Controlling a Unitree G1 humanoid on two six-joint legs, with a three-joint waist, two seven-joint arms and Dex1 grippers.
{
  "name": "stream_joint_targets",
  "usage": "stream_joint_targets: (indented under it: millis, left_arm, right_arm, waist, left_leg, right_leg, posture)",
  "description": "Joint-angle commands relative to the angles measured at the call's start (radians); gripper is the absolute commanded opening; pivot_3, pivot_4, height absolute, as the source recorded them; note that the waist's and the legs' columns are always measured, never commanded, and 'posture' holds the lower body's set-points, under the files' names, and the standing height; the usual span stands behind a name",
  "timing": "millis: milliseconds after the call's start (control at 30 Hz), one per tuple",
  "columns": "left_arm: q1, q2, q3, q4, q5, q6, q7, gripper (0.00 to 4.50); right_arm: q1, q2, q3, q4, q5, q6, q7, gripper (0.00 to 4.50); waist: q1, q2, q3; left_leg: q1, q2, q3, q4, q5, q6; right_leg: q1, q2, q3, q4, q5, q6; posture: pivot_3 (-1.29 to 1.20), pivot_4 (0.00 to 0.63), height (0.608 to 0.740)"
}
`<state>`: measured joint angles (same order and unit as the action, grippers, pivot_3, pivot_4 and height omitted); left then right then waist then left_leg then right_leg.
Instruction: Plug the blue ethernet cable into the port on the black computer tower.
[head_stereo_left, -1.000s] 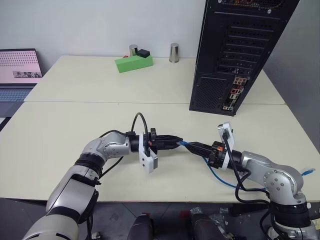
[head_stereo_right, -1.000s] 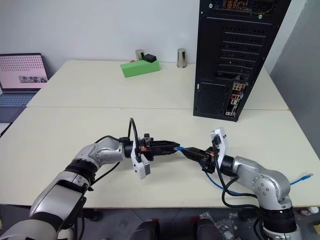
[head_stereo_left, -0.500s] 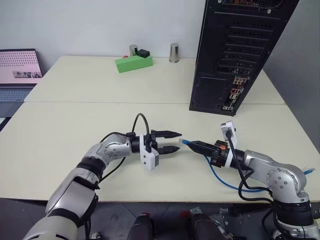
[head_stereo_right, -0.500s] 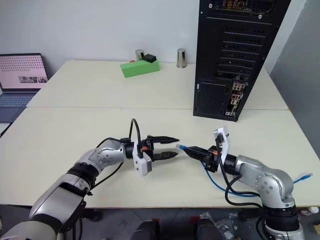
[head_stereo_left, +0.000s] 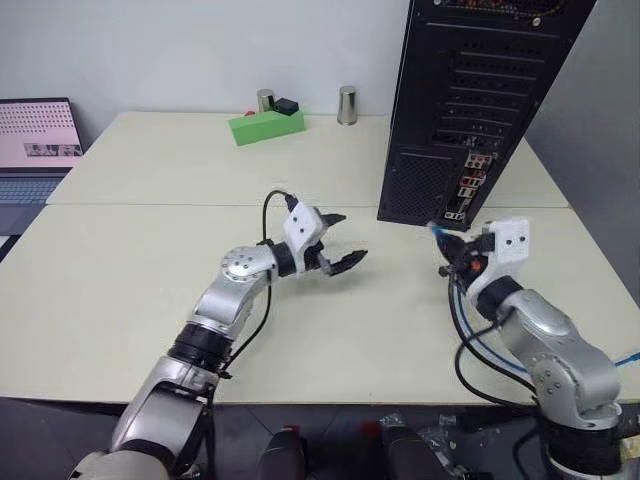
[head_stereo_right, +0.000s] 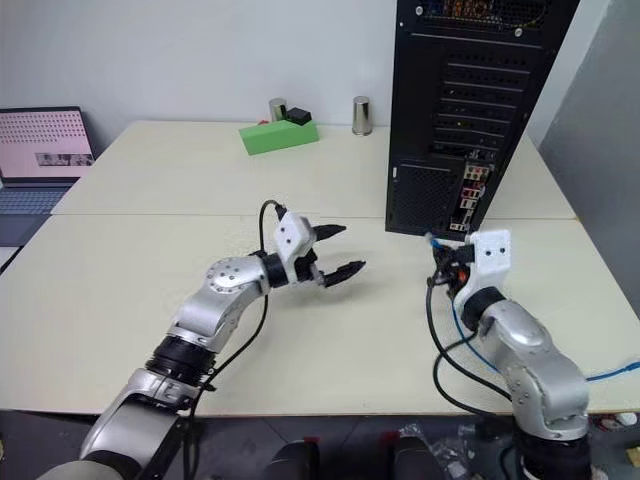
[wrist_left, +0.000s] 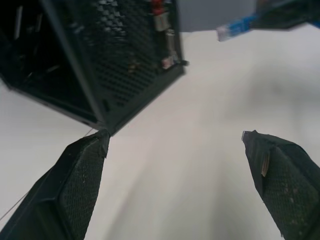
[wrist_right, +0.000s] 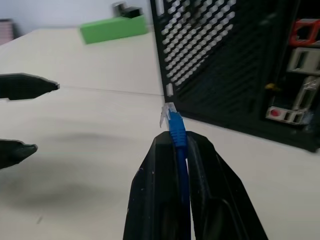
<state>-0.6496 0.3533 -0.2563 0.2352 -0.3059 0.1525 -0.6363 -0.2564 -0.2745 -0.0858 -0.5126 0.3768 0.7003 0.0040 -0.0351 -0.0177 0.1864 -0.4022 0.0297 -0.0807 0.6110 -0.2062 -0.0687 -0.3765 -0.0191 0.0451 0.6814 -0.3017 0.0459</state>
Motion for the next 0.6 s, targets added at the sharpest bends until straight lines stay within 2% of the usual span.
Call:
stream_joint_targets:
  millis: [33,267,600]
  left_arm:
    - [-0.018,-0.041,0.061,-0.081,0.049,0.058,0.129,4.5]
    - [-0.007,-0.119,0.068,-0.124,0.131,0.069,0.232,4.5]
    - [0.031,-0.174,0.051,-0.185,0.161,0.104,0.219,4.5]
  right_arm:
    - [-0.054,0.056,0.0,0.033,-0.107,-0.067,-0.112,0.0]
    - [-0.156,0.155,-0.028,0.173,-0.182,-0.141,-0.193,0.0]
    - [-0.243,0.18,-0.072,0.301,-0.197,-0.216,-0.18,0.0]
  waist:
    - [0.0,0.0,0.0]
    - [0.002,0.0,0.0]
    - [0.001,0.0,0.0]
  left_leg:
    - [0.0,0.0,0.0,0.0,0.0,0.0]
    - [0.0,0.0,0.001,0.0,0.0,0.0]
    - [0.0,0.0,0.001,-0.001,0.0,0.0]
  right_leg:
    - [0.0,0.0,0.0,0.0,0.0,0.0]
    - [0.0,0.0,0.001,0.0,0.001,-0.001]
    - [-0.001,0.0,0.001,0.0,0.001,-0.001]
  posture:
    - [0.0,0.15,0.74]
    - [0.0,0.15,0.74]
    - [0.0,0.15,0.74]
